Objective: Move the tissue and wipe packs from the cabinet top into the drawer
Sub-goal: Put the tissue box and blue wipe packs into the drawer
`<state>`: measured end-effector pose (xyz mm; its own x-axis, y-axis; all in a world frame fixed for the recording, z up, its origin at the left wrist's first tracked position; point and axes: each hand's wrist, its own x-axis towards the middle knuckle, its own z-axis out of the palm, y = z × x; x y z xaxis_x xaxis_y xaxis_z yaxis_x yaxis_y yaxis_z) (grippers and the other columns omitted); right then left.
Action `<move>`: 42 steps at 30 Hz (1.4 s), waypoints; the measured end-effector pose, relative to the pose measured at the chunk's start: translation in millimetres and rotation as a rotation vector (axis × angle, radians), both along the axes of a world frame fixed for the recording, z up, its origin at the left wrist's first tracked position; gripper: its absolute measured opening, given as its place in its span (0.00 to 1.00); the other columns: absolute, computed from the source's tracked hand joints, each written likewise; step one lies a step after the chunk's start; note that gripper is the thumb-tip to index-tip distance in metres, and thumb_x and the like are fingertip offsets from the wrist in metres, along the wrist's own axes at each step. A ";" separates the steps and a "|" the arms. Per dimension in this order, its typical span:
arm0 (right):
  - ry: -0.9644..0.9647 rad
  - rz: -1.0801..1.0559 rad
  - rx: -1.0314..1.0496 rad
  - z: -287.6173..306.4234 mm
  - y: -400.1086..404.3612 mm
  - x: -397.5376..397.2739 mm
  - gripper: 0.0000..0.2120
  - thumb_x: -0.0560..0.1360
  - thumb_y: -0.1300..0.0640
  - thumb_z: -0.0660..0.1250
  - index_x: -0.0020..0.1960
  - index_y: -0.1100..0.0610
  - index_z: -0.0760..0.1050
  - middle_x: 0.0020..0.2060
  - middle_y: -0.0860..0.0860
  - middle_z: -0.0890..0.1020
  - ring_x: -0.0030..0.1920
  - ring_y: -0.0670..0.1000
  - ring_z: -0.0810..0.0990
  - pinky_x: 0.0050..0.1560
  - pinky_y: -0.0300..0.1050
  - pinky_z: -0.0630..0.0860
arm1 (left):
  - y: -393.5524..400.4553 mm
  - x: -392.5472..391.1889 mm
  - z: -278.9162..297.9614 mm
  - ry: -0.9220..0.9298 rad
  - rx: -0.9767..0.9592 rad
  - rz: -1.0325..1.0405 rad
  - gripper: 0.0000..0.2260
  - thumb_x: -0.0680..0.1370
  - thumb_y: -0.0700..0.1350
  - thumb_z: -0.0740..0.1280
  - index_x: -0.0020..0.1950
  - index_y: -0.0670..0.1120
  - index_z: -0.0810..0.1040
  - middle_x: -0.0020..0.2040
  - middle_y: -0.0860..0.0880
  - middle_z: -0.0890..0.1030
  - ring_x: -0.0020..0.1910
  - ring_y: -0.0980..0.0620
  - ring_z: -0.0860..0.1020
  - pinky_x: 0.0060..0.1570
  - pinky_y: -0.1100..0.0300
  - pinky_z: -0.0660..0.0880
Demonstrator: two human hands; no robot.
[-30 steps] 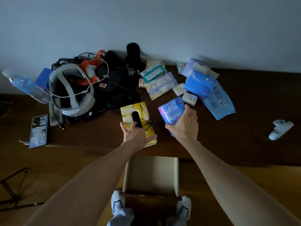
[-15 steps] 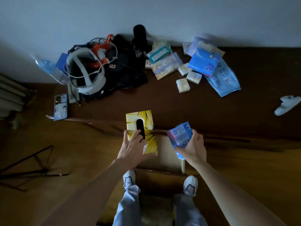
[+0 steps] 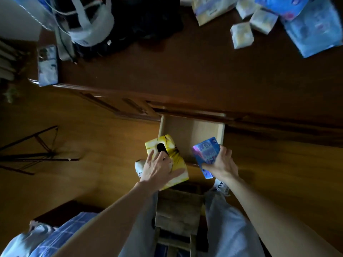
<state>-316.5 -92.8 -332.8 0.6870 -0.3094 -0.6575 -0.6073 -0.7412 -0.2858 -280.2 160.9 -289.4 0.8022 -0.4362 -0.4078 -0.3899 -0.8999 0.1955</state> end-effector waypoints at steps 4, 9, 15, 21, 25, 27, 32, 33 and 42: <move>0.016 0.042 -0.020 -81.0 -6.8 7.8 0.54 0.60 0.34 0.79 0.74 0.56 0.59 0.62 0.56 0.72 0.60 0.59 0.78 0.52 0.52 0.78 | -17.2 24.1 -84.8 -0.008 0.025 -0.047 0.33 0.76 0.72 0.54 0.43 0.44 0.83 0.47 0.46 0.80 0.51 0.46 0.79 0.67 0.47 0.69; -0.024 0.074 -0.031 -174.4 -7.6 28.5 0.57 0.58 0.32 0.80 0.75 0.57 0.59 0.65 0.57 0.74 0.64 0.59 0.76 0.58 0.54 0.78 | -31.8 57.8 -182.7 0.224 -0.019 -0.047 0.26 0.75 0.70 0.52 0.44 0.48 0.71 0.49 0.49 0.72 0.46 0.44 0.76 0.49 0.49 0.74; -0.166 0.220 -0.137 -268.0 -25.1 50.3 0.58 0.59 0.28 0.75 0.77 0.54 0.56 0.66 0.56 0.75 0.63 0.59 0.77 0.60 0.54 0.75 | -46.6 82.2 -284.8 0.164 -0.106 -0.157 0.24 0.75 0.71 0.55 0.42 0.51 0.71 0.46 0.52 0.69 0.40 0.50 0.71 0.38 0.55 0.66; -0.232 0.334 -0.364 -342.3 -46.8 68.2 0.59 0.61 0.30 0.76 0.80 0.53 0.51 0.74 0.59 0.68 0.74 0.61 0.67 0.71 0.57 0.65 | -49.3 83.1 -374.8 0.060 -0.074 -0.189 0.34 0.73 0.73 0.51 0.59 0.47 0.77 0.54 0.50 0.71 0.45 0.48 0.75 0.46 0.50 0.77; -0.389 0.383 -0.462 -369.9 -41.0 65.7 0.55 0.59 0.33 0.75 0.77 0.54 0.57 0.67 0.61 0.76 0.67 0.63 0.74 0.70 0.60 0.68 | -42.2 75.1 -415.7 0.005 -0.058 -0.188 0.33 0.75 0.72 0.55 0.64 0.47 0.75 0.57 0.48 0.71 0.51 0.45 0.77 0.48 0.51 0.76; -0.414 0.269 -0.435 -367.9 -33.3 52.5 0.52 0.60 0.35 0.74 0.77 0.54 0.59 0.65 0.60 0.76 0.65 0.63 0.76 0.67 0.57 0.70 | -38.9 62.2 -417.4 -0.022 -0.066 -0.182 0.28 0.77 0.66 0.62 0.65 0.46 0.74 0.61 0.45 0.73 0.57 0.41 0.77 0.54 0.49 0.74; -0.358 0.280 -0.363 -340.2 -7.0 5.3 0.51 0.58 0.35 0.72 0.75 0.53 0.60 0.61 0.57 0.78 0.60 0.61 0.79 0.56 0.52 0.75 | -33.8 11.5 -394.8 0.128 -0.051 -0.091 0.21 0.80 0.54 0.65 0.67 0.43 0.75 0.65 0.40 0.75 0.62 0.39 0.75 0.57 0.50 0.72; -0.385 0.303 -0.389 -334.6 -6.4 6.4 0.52 0.59 0.33 0.72 0.76 0.53 0.59 0.62 0.57 0.77 0.61 0.60 0.78 0.57 0.52 0.74 | -35.7 16.5 -391.2 0.157 -0.029 -0.047 0.21 0.80 0.56 0.64 0.68 0.44 0.74 0.66 0.41 0.75 0.63 0.39 0.75 0.58 0.50 0.72; -0.296 0.189 -0.297 -328.6 -17.1 -12.6 0.54 0.65 0.28 0.72 0.79 0.51 0.52 0.68 0.56 0.71 0.64 0.57 0.74 0.61 0.52 0.73 | -1.1 5.6 -407.9 0.057 -0.012 -0.122 0.26 0.79 0.55 0.65 0.74 0.49 0.63 0.69 0.46 0.70 0.66 0.44 0.72 0.58 0.49 0.74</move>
<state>-329.2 -109.9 -661.3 0.8945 -0.3059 -0.3260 -0.3777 -0.9073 -0.1848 -274.6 159.8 -697.3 0.7186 -0.5342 -0.4453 -0.4843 -0.8439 0.2310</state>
